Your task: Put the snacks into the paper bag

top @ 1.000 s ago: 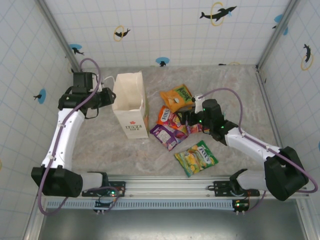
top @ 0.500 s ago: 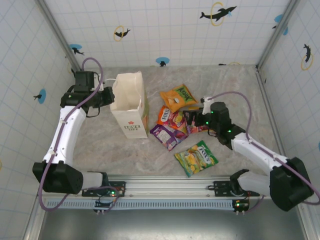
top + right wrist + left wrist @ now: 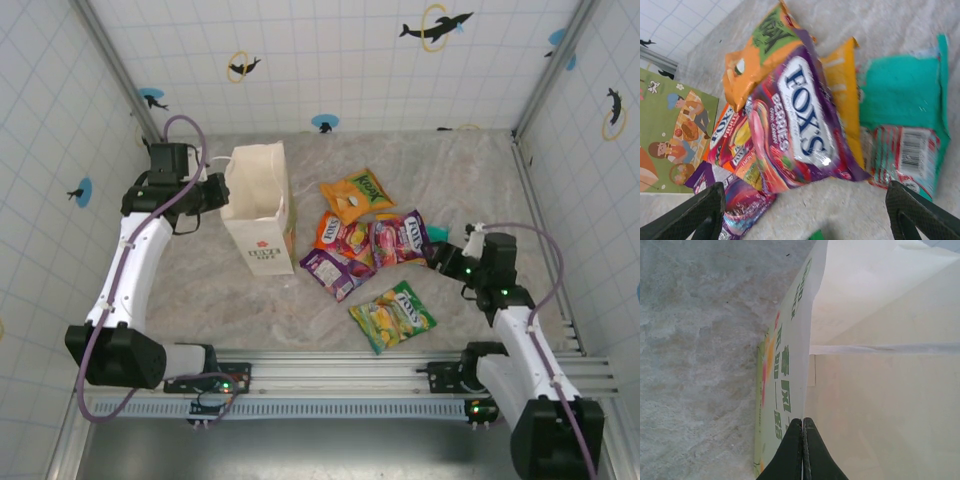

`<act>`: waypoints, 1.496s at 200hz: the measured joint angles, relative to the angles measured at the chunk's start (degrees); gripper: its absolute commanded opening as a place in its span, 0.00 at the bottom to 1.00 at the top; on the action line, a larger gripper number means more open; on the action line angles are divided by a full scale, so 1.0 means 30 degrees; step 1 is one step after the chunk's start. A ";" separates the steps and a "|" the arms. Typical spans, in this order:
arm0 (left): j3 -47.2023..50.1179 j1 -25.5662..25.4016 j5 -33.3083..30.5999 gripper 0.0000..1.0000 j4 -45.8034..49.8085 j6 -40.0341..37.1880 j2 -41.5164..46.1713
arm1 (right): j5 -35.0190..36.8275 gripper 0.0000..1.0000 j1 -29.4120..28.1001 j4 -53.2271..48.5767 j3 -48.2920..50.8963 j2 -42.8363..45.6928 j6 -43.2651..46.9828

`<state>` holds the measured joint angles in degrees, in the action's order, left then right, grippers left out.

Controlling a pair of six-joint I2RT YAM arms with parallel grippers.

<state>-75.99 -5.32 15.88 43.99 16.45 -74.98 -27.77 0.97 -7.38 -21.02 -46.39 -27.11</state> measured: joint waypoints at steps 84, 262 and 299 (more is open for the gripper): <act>0.0211 0.0000 0.0233 0.00 -0.0291 -0.0488 0.0117 | -0.3832 0.87 0.1333 0.0102 -0.2798 -0.6455 0.4787; 0.0459 0.0000 0.0328 0.00 -0.0678 -0.0510 0.0153 | -0.5384 0.51 -0.0503 -0.0357 -0.9056 -1.6305 1.0448; 0.0459 0.0000 0.0124 0.00 -0.0670 -0.0554 0.0153 | -0.5530 0.13 -0.0495 -0.0015 -0.9209 -1.6473 1.0098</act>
<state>-74.61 -5.32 16.25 41.98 14.79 -74.52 -44.36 -0.51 -7.42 -48.64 -95.81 3.18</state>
